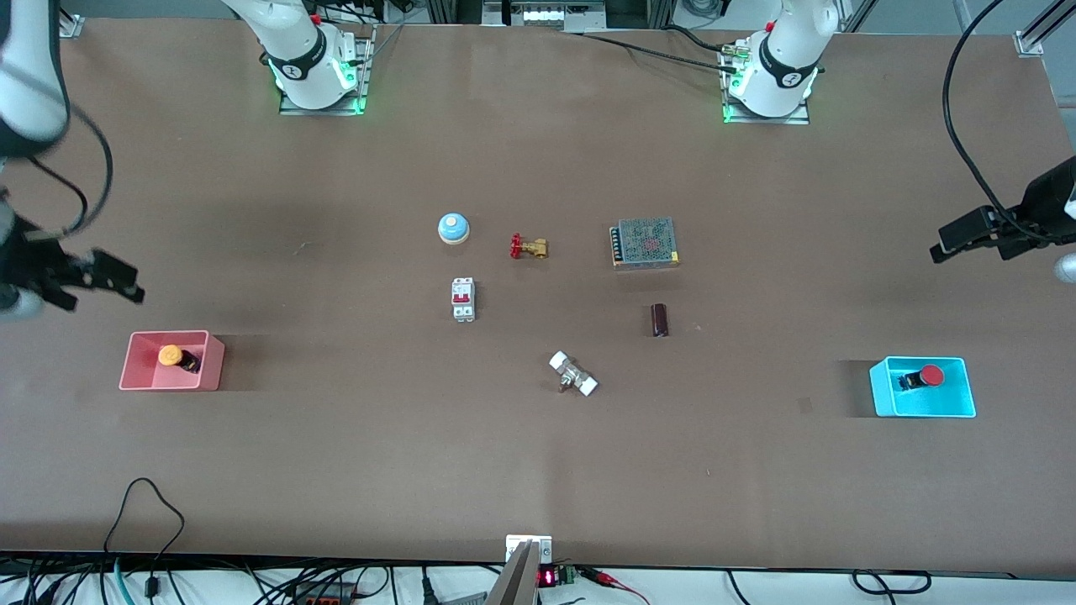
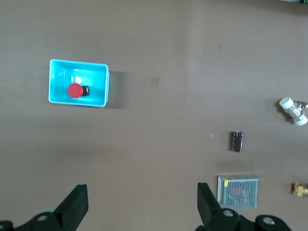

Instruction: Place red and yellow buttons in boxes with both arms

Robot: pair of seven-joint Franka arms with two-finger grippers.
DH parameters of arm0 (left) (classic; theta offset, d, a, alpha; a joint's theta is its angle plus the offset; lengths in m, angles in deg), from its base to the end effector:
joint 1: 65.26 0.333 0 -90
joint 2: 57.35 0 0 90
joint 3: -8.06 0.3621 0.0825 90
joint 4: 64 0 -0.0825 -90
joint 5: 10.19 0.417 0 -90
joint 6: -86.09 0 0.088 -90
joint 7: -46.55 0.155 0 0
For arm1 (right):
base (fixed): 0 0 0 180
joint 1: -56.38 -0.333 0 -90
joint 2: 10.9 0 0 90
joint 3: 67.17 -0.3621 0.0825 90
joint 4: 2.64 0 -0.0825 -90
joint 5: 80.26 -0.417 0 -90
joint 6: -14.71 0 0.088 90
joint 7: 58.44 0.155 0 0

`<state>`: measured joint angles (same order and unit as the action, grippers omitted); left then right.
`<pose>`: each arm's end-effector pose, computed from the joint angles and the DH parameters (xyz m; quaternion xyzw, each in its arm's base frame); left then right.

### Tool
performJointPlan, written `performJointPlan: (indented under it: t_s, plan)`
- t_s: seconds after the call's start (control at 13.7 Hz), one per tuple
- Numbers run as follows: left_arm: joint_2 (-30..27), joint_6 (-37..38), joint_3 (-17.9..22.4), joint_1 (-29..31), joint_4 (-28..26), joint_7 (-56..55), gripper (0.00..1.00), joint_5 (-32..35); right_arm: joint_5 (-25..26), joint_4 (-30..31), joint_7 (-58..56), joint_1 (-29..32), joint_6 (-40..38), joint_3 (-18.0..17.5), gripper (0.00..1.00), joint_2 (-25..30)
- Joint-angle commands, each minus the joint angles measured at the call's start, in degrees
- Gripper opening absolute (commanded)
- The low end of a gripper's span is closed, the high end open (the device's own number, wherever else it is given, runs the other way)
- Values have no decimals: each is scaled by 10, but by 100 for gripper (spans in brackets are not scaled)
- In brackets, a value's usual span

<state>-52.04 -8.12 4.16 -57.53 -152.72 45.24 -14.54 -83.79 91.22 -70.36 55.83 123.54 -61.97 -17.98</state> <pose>0.6251 0.0324 0.5848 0.9980 0.0477 0.0026 0.0410 0.6586 -0.0434 0.5430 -0.9957 -0.0561 -0.0718 0.0140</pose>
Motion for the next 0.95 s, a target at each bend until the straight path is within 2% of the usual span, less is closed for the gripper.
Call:
performJointPlan:
  t_s: [0.0, 0.22, 0.88]
  plan:
    - [-10, 38, -7, 4, 5, 4, 100, 17, 19, 18, 20, -23, -54, -1, 100, 59]
    - [-19, 48, -25, -1, -2, 5, 100, 54, 19, 17, 33, -27, -111, -1, 100, 69]
    - [-21, 36, -26, 4, -3, 2, 100, 50, 20, 12, 35, -40, -104, 0, 100, 64]
